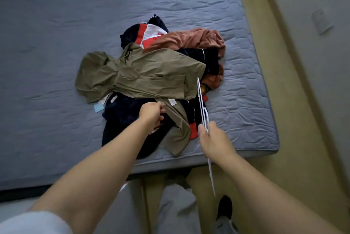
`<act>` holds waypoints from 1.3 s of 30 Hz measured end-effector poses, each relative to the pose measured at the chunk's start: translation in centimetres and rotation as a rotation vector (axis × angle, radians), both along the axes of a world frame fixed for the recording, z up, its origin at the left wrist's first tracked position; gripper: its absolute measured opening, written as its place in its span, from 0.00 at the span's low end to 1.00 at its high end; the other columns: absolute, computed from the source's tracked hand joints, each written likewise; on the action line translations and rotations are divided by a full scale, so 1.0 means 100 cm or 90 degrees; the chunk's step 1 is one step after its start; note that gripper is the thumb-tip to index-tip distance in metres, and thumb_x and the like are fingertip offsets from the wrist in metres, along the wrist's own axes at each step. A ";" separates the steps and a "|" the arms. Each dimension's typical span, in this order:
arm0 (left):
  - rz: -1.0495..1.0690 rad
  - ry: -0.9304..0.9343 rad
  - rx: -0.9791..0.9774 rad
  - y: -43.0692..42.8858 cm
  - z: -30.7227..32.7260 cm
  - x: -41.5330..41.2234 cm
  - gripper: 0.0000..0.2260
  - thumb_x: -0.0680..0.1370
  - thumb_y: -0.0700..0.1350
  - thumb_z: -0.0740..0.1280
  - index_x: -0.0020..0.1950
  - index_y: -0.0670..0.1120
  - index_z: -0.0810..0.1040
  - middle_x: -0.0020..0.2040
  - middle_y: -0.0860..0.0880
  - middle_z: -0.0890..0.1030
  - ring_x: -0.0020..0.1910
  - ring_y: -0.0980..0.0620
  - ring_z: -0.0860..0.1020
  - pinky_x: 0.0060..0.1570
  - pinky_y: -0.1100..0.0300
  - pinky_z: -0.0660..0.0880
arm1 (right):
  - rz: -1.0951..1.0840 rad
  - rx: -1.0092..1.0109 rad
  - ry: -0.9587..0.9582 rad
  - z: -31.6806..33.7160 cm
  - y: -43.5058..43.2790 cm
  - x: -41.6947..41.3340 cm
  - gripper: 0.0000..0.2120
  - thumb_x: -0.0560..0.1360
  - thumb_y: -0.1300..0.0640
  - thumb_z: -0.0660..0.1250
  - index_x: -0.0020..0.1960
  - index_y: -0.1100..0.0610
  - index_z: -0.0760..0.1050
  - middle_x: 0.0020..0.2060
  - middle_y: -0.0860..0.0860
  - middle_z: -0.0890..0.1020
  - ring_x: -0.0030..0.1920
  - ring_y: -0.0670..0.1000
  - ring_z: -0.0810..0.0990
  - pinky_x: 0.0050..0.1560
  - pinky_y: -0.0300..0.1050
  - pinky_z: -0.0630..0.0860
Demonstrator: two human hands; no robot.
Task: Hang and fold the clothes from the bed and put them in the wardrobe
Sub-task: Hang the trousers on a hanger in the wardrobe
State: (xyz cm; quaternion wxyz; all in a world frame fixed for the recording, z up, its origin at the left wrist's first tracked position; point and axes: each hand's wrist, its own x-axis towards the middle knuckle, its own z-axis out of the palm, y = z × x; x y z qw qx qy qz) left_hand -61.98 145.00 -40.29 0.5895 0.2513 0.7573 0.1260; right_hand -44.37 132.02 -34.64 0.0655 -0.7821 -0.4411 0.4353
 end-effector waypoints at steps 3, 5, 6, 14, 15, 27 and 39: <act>0.044 0.006 -0.050 0.046 -0.051 -0.023 0.07 0.83 0.48 0.62 0.51 0.46 0.77 0.51 0.46 0.80 0.33 0.51 0.75 0.32 0.60 0.69 | -0.031 0.023 0.035 -0.025 0.032 -0.021 0.16 0.84 0.44 0.53 0.46 0.55 0.65 0.40 0.55 0.78 0.43 0.60 0.78 0.40 0.51 0.71; 0.110 -0.013 -0.073 0.067 -0.083 -0.034 0.11 0.83 0.47 0.63 0.62 0.45 0.77 0.55 0.46 0.78 0.36 0.51 0.77 0.34 0.60 0.72 | -0.042 0.031 0.047 -0.045 0.046 -0.033 0.15 0.84 0.44 0.53 0.44 0.52 0.63 0.37 0.52 0.77 0.39 0.56 0.77 0.36 0.50 0.68; 0.147 -0.032 -0.087 0.074 -0.098 -0.039 0.14 0.83 0.47 0.63 0.67 0.45 0.75 0.58 0.45 0.77 0.38 0.51 0.78 0.35 0.60 0.74 | -0.045 0.038 0.050 -0.056 0.051 -0.038 0.15 0.84 0.43 0.53 0.43 0.51 0.63 0.37 0.51 0.77 0.38 0.55 0.77 0.34 0.49 0.67; 0.481 -0.349 -0.144 0.119 -0.185 -0.058 0.40 0.80 0.49 0.70 0.81 0.40 0.49 0.78 0.36 0.60 0.57 0.39 0.81 0.47 0.53 0.83 | -0.158 0.012 0.064 -0.128 0.064 -0.062 0.16 0.83 0.41 0.53 0.47 0.53 0.66 0.38 0.53 0.78 0.42 0.58 0.78 0.43 0.56 0.76; 0.499 -0.345 -0.142 0.123 -0.192 -0.056 0.39 0.79 0.49 0.71 0.81 0.40 0.51 0.75 0.36 0.63 0.55 0.39 0.82 0.48 0.53 0.83 | -0.164 0.007 0.061 -0.134 0.064 -0.062 0.16 0.83 0.42 0.53 0.48 0.54 0.66 0.39 0.54 0.79 0.42 0.59 0.78 0.45 0.57 0.77; 0.500 -0.218 -0.128 0.148 -0.221 -0.068 0.16 0.81 0.50 0.68 0.65 0.43 0.77 0.49 0.47 0.81 0.38 0.55 0.80 0.33 0.65 0.73 | -0.145 -0.030 0.075 -0.151 0.063 -0.060 0.17 0.84 0.43 0.53 0.49 0.56 0.66 0.41 0.57 0.79 0.44 0.60 0.79 0.45 0.57 0.77; 0.399 -0.463 -0.009 0.094 -0.057 -0.060 0.14 0.83 0.56 0.61 0.45 0.48 0.76 0.32 0.52 0.74 0.19 0.56 0.60 0.22 0.63 0.55 | -0.047 0.057 0.003 -0.063 0.082 -0.056 0.12 0.85 0.47 0.53 0.51 0.55 0.64 0.38 0.51 0.77 0.37 0.54 0.76 0.35 0.49 0.66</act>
